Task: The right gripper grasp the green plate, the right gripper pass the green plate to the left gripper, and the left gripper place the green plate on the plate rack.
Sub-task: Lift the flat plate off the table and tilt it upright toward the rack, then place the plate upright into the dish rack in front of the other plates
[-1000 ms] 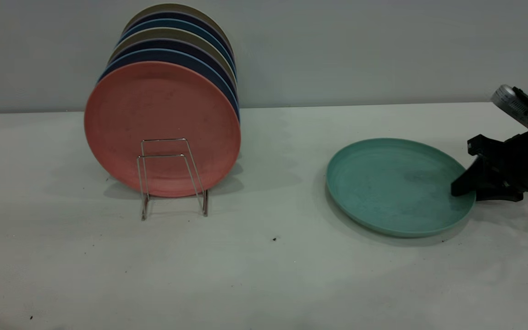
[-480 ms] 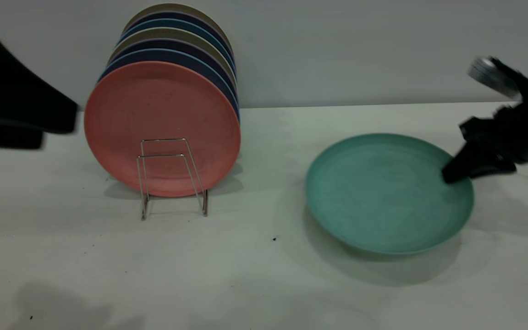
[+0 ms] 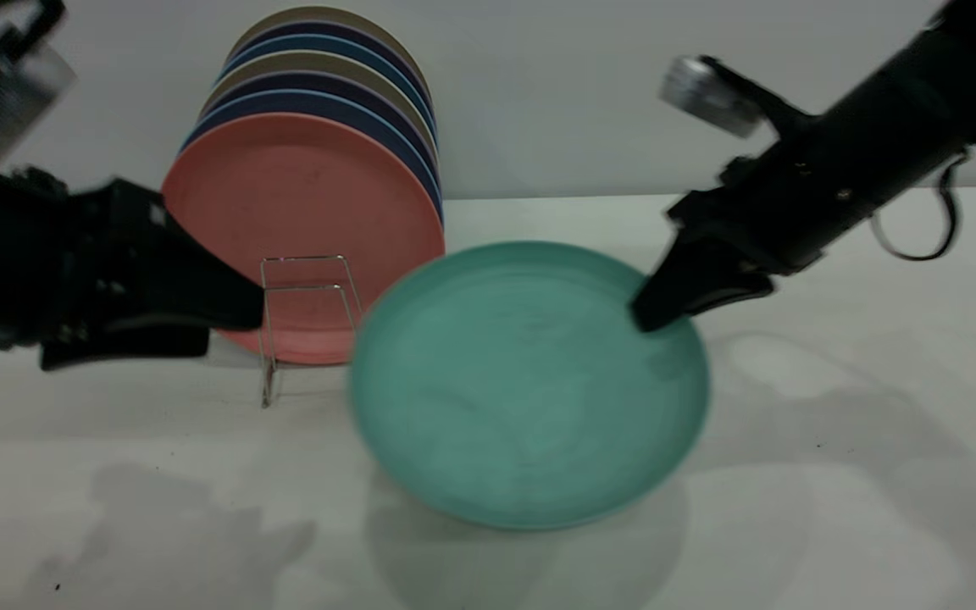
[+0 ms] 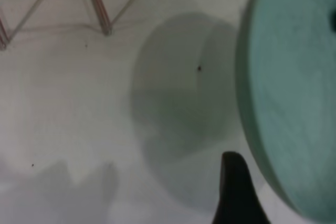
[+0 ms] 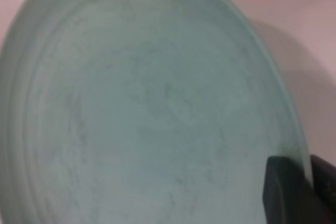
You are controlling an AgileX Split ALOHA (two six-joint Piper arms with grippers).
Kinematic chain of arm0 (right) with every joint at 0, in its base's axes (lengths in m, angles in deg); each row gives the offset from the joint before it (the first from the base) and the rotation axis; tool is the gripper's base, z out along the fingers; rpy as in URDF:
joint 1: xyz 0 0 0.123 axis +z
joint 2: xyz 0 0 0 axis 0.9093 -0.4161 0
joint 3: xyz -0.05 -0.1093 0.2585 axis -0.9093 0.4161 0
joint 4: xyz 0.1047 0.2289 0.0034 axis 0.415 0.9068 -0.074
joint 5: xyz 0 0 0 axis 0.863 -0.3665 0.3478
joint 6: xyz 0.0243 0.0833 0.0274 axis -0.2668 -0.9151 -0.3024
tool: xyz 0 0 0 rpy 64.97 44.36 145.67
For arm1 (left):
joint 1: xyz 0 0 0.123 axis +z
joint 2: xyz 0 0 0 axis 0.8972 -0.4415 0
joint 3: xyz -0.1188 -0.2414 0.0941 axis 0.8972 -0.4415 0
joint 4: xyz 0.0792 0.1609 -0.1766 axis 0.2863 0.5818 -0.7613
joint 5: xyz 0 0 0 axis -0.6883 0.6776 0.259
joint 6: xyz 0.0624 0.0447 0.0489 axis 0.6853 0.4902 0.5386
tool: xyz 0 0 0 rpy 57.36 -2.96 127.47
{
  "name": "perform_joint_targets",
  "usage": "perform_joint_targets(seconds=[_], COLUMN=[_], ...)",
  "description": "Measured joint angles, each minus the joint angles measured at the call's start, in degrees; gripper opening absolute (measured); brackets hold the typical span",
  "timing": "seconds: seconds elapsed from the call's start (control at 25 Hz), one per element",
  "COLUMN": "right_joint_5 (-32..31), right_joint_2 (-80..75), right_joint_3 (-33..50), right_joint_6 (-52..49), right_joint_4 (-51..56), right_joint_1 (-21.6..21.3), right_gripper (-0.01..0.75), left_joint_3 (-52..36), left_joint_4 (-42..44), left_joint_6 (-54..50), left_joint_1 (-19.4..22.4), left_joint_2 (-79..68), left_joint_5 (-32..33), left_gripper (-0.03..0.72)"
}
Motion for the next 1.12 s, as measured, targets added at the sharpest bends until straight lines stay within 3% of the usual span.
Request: perform_joint_targets(seconds=[0.32,0.4,0.48,0.6,0.72,0.8,0.88,0.96,1.12], right_joint_5=[-4.5,-3.5,-3.3,-3.3,-4.7,-5.8,-6.7,-6.9,-7.0], right_joint_2=[0.1,0.1,0.1,0.1,0.6,1.6,3.4,5.3,8.9], right_joint_3=[0.0,0.0,0.0,0.0,0.0,0.0,0.0,0.0,0.0], right_joint_6=[1.4,2.8,3.9,5.3,5.4,4.8,3.6,1.9,-1.1], right_joint_4=[11.4,12.6,13.5,13.7,13.3,11.4,8.6,5.5,-0.3], right_joint_1=[7.6,8.4,8.5,8.4,7.2,5.9,3.8,1.6,-3.2], right_gripper=[0.021,0.027,0.053,0.171,0.379,0.530,0.635,0.695,0.703], left_joint_3=[2.7,3.0,3.5,4.3,5.3,6.2,7.5,9.3,13.6], left_joint_4=[-2.0,-1.7,-1.7,-1.5,-1.2,0.4,4.2,9.3,21.5], left_joint_6=[3.2,3.5,3.6,3.9,4.1,4.9,6.3,7.4,13.5], left_joint_1=[0.0,0.1,0.1,0.2,0.0,0.0,0.0,0.0,0.1], left_joint_2=[-9.4,-10.0,-10.1,-10.1,-10.1,-9.7,-8.5,-6.0,-1.3], left_joint_5=[4.9,5.4,5.6,6.3,5.9,2.6,-2.5,-6.3,-9.2], left_gripper=[0.482,0.452,0.362,0.146,0.142,0.141,0.141,0.141,0.141])
